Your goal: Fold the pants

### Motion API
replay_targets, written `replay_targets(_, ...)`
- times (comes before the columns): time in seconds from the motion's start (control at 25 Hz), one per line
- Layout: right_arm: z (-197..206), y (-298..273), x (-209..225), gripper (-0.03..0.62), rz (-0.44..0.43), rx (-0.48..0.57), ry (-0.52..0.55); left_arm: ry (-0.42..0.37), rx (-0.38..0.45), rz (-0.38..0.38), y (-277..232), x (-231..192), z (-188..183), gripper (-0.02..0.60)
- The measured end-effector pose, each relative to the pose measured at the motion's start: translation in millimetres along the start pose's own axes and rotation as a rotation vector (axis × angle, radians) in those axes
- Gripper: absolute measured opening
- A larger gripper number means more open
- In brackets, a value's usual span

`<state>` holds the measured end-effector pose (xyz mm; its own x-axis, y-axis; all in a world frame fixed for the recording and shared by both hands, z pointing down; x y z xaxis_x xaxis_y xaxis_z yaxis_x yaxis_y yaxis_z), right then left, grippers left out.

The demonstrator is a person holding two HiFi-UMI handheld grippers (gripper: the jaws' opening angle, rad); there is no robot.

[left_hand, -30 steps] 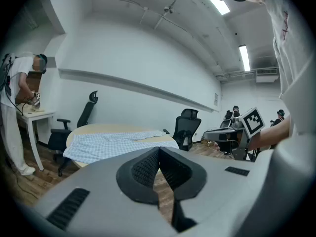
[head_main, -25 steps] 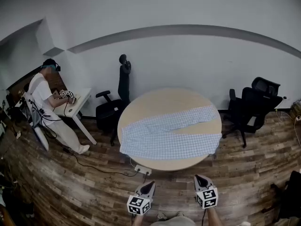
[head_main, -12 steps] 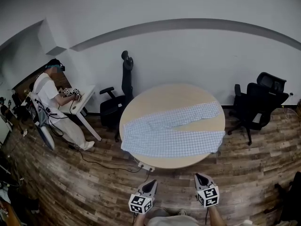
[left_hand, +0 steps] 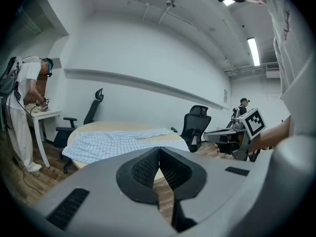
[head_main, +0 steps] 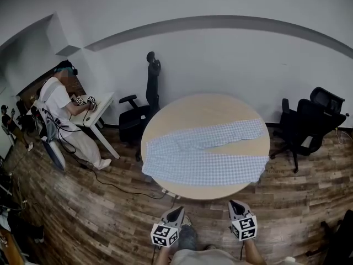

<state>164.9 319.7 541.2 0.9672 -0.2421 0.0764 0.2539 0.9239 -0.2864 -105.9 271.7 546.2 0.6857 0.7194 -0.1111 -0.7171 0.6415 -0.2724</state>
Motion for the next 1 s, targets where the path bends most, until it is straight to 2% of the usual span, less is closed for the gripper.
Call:
replay_targets(0.44, -27.9, -98.5, 23.3, 0.028, 0.028, -0.015, 0.029, 0.018, 0.022, 0.025, -74.9, -83.7, -19.3, 0.032)
replay_targets(1.0, -94.2, -261.6, 33.6, 0.028, 0.094, -0.072, 0.042, 0.001, -0.022, 0.042, -154.4, -265.0, -76.0, 0.032)
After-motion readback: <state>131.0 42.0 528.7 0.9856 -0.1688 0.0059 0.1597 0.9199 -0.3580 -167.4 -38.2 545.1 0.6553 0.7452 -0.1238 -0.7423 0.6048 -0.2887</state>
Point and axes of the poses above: the fingertips, and each gripper's own axes: y backward along the fingers, x to its right, z out of its underside, the point moved 7 cm from there along y, backward along the fingers, and after that the axes turned 2 degrees about -y, right-handed, at the moved point
